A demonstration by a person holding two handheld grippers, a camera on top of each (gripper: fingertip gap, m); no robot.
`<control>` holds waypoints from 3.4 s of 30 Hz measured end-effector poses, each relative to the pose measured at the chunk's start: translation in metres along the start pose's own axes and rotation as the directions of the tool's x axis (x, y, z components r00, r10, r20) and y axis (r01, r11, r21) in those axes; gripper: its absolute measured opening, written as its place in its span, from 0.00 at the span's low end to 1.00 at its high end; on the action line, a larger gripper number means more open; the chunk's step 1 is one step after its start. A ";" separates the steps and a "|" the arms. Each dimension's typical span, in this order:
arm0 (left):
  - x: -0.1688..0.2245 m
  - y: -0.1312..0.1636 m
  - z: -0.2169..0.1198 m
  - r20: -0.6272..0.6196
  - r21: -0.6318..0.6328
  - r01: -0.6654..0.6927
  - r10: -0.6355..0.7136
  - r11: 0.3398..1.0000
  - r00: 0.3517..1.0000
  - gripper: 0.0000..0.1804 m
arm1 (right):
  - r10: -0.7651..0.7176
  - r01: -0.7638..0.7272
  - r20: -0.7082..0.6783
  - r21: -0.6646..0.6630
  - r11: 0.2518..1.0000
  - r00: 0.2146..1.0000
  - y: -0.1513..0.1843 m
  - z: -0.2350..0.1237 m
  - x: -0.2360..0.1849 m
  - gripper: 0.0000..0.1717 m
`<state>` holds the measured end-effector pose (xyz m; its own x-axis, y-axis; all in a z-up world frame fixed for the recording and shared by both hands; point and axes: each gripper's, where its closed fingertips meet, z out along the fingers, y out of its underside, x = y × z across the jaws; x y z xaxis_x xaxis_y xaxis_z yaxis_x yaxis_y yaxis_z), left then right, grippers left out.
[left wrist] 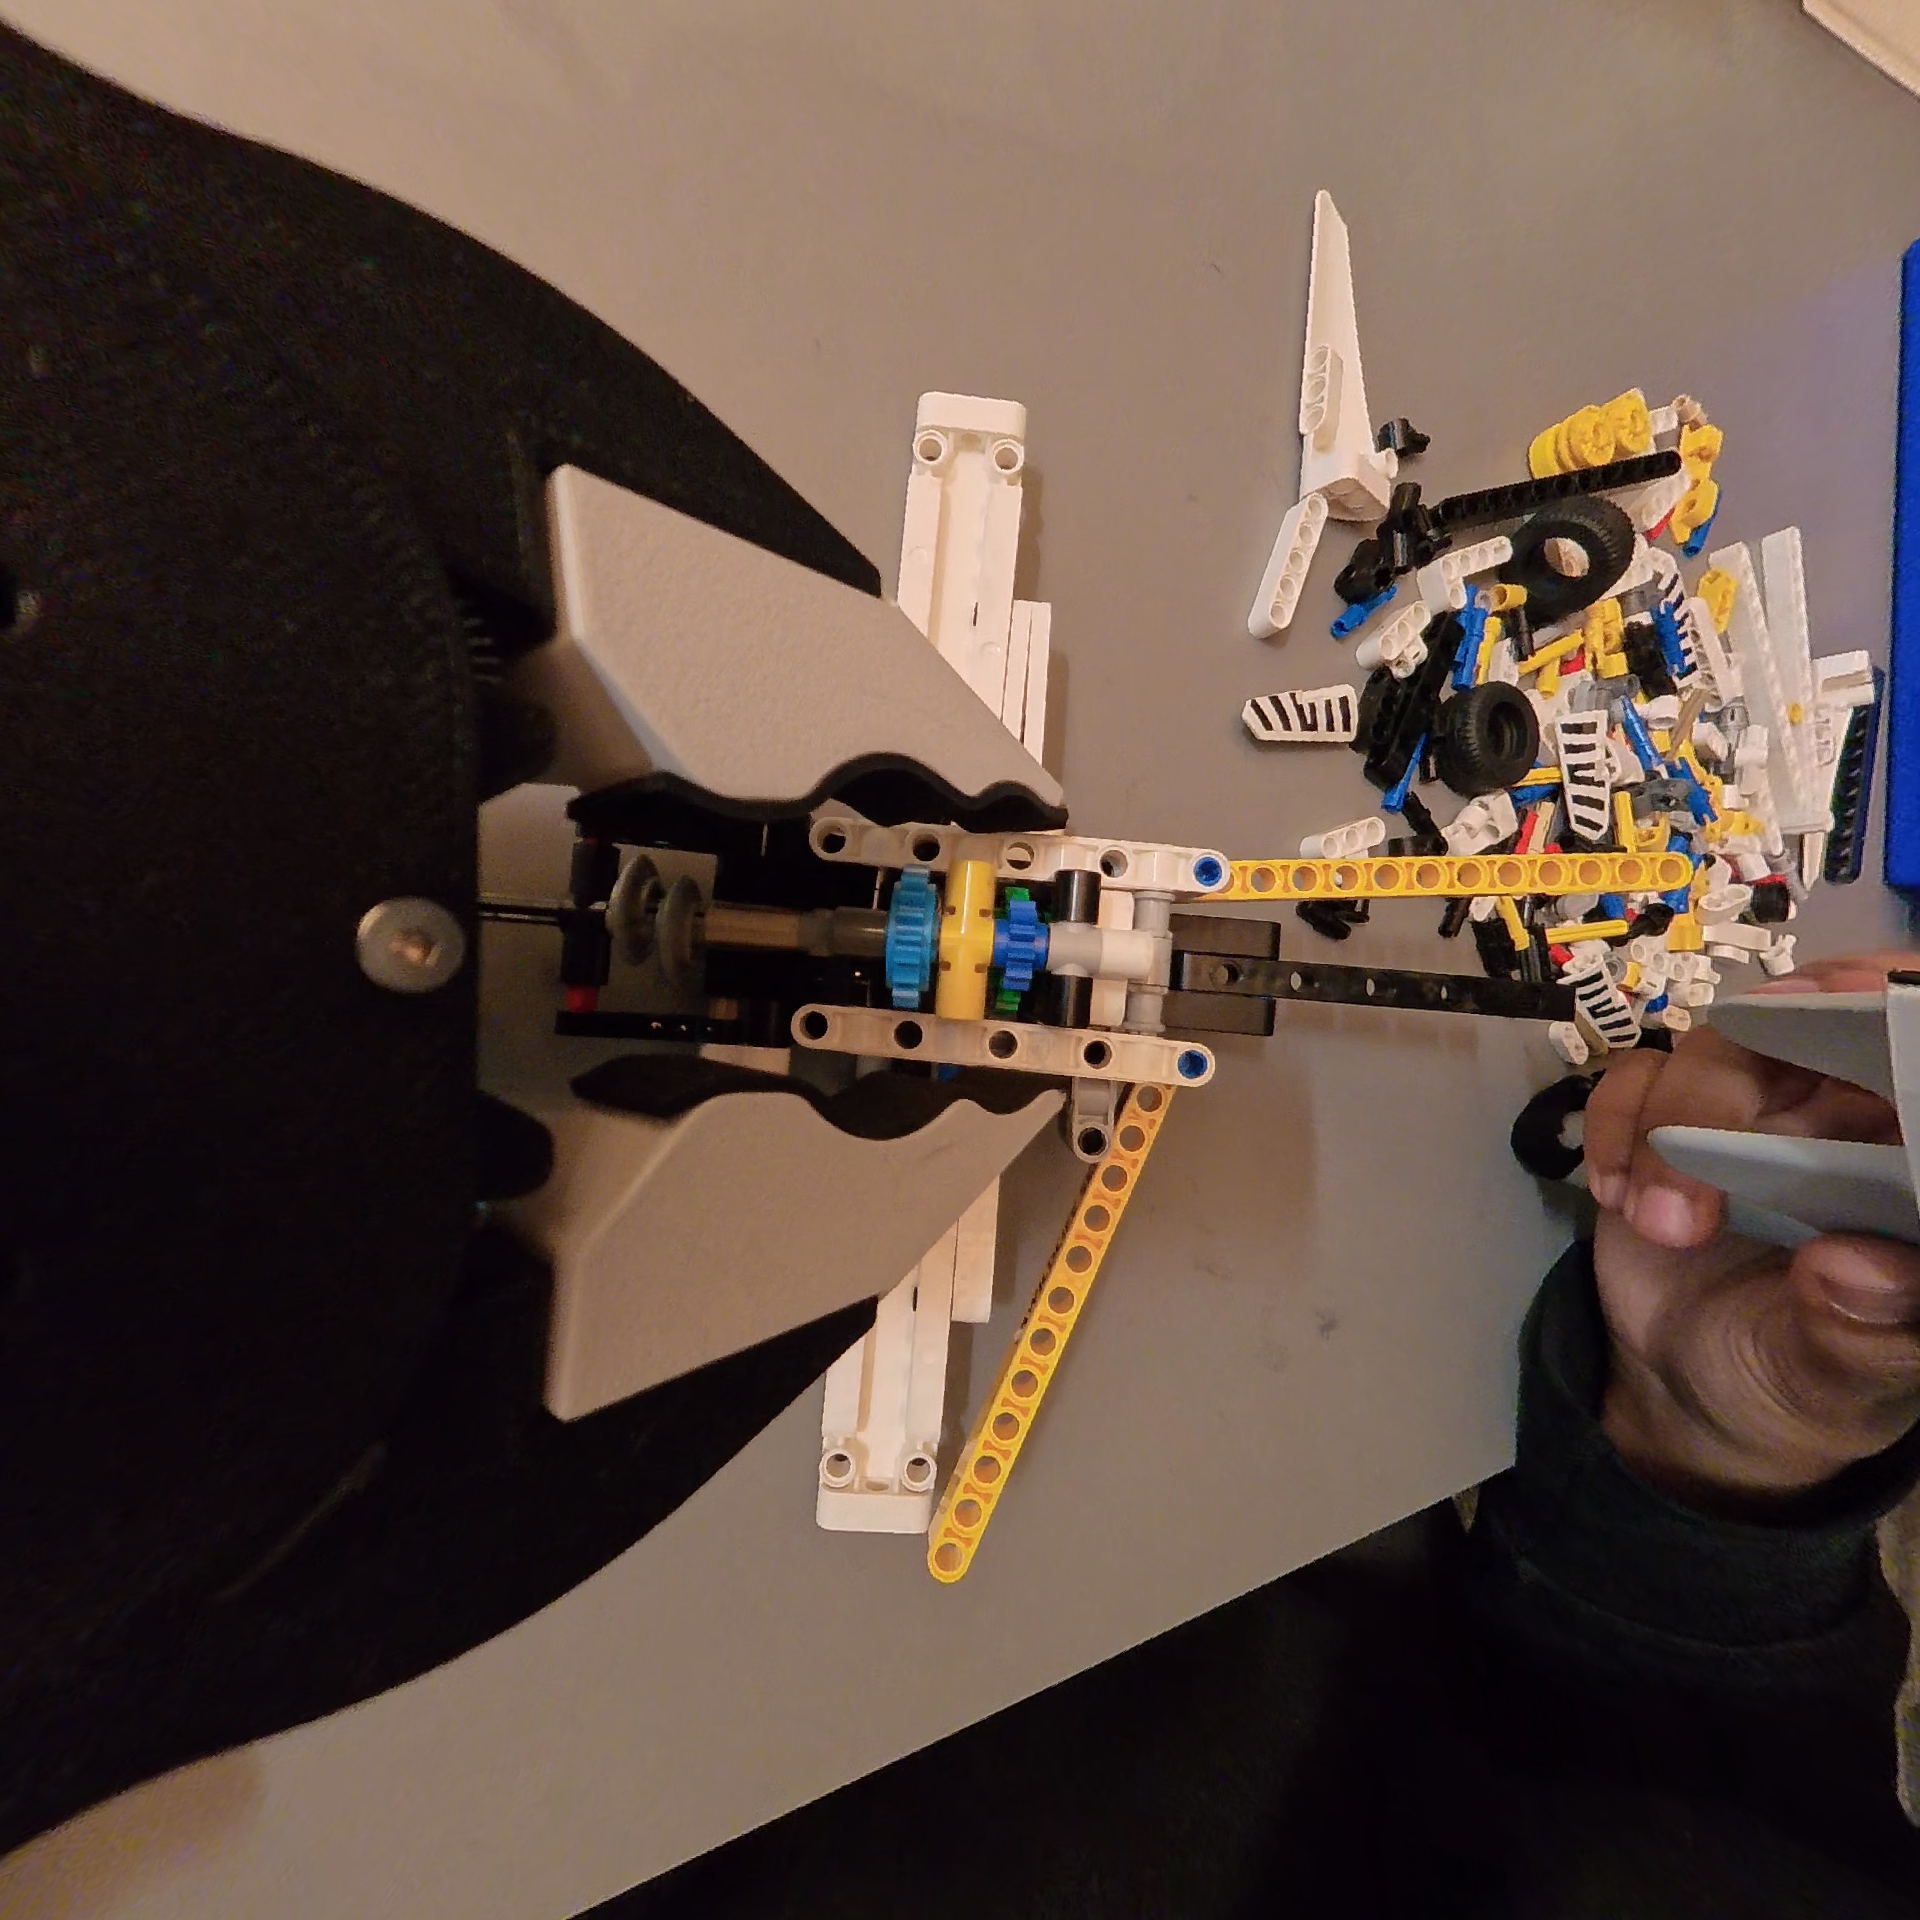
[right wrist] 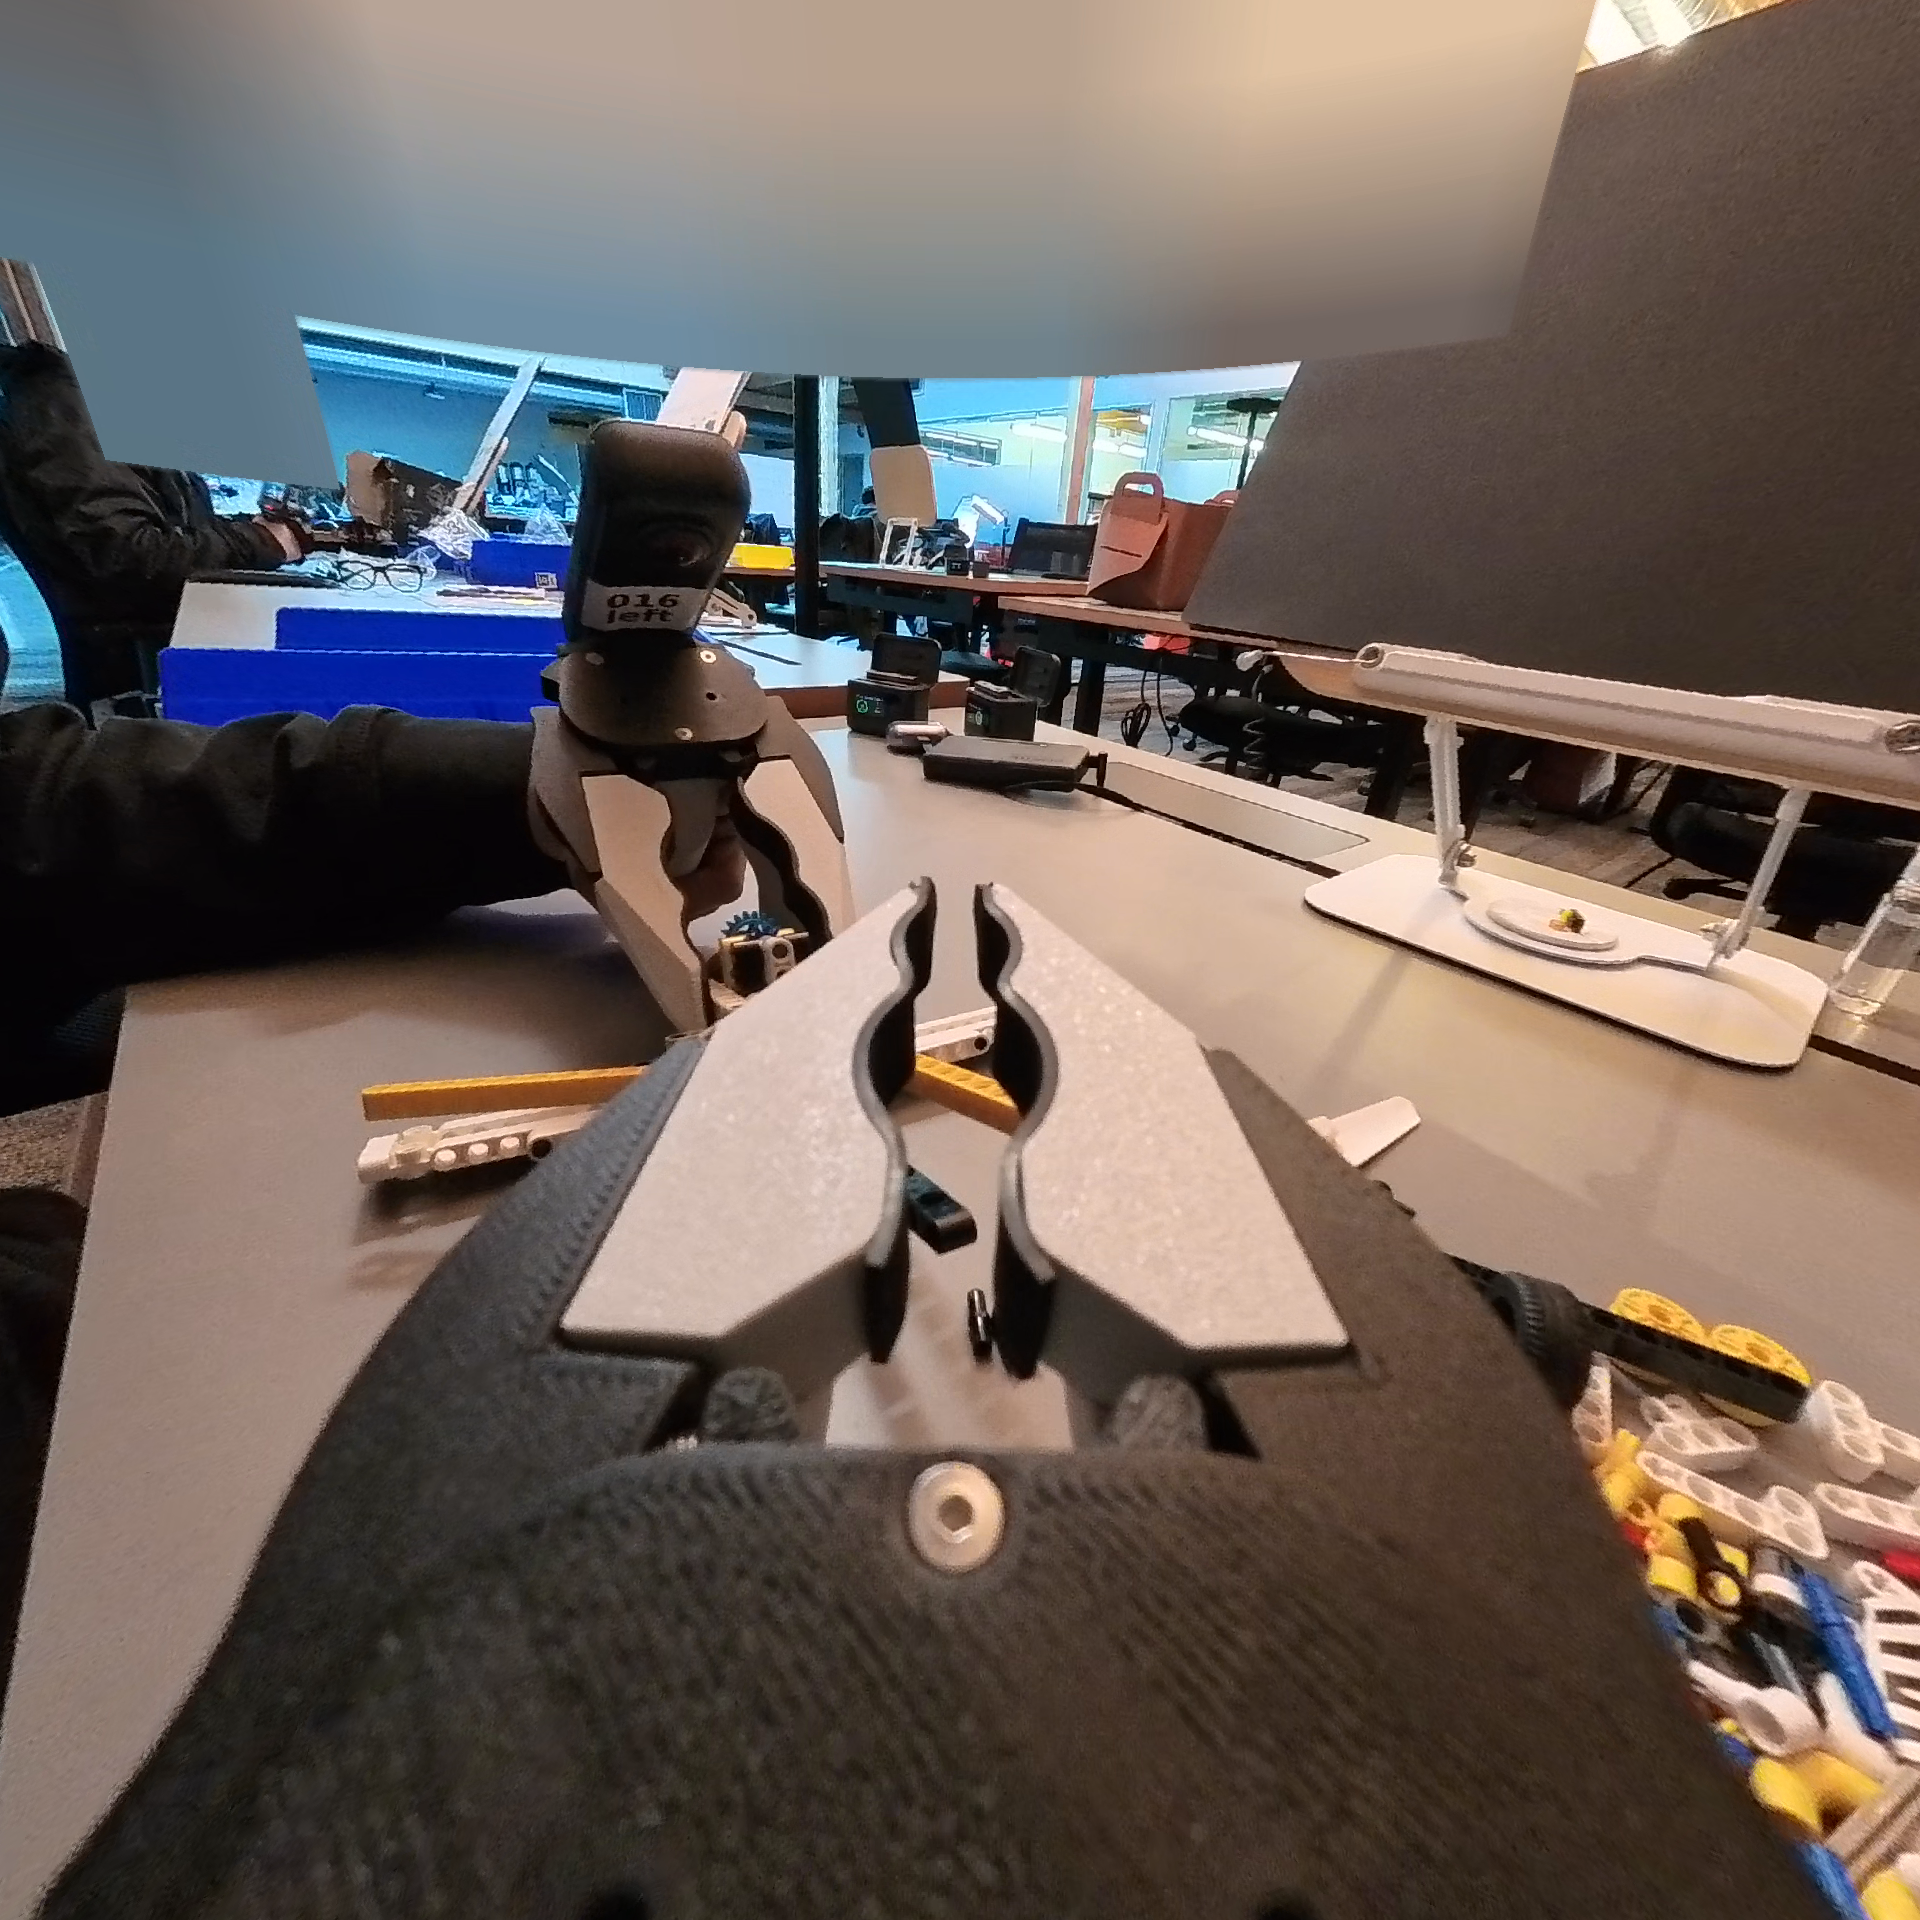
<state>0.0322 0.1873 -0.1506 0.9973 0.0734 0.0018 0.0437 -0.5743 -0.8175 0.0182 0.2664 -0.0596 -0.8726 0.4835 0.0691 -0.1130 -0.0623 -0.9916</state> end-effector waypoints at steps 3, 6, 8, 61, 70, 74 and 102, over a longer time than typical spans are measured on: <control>0.000 0.000 0.000 0.000 0.001 0.001 -0.001 1.000 1.000 0.26 | -0.002 0.002 0.000 0.000 1.000 1.000 0.000 0.000 0.000 0.03; 0.000 0.000 0.000 0.000 0.002 0.001 -0.001 1.000 1.000 0.26 | -0.004 0.004 0.000 -0.001 1.000 1.000 0.000 0.000 0.000 0.03; 0.000 0.000 0.000 0.000 0.004 0.002 -0.002 1.000 1.000 0.26 | -0.004 0.004 0.000 -0.002 1.000 1.000 0.000 0.000 0.000 0.03; -0.024 -0.093 -0.144 -0.836 0.521 0.821 -0.055 0.232 0.546 0.24 | -0.033 0.040 -0.137 0.049 0.998 0.990 -0.007 -0.012 0.020 0.07; -0.027 -0.086 -0.100 -0.579 0.611 0.641 -0.290 0.464 0.762 0.24 | -0.036 0.043 -0.136 0.049 0.998 0.990 -0.007 -0.012 0.020 0.07; -0.036 -0.072 -0.071 -0.234 0.587 0.433 -0.368 0.684 0.900 0.24 | -0.038 0.046 -0.136 0.049 0.998 0.990 -0.007 -0.011 0.020 0.07; -0.036 -0.037 -0.014 0.495 0.007 -0.228 0.195 0.974 0.847 0.24 | -0.108 0.110 -0.118 0.005 0.994 0.987 -0.002 -0.005 0.011 0.07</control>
<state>-0.0045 0.1948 -0.1124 0.8240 0.3538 -0.4426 -0.1849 -0.5705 -0.8002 0.0111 0.2766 -0.0575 -0.7928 0.5873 0.1625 -0.2101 -0.0131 -0.9776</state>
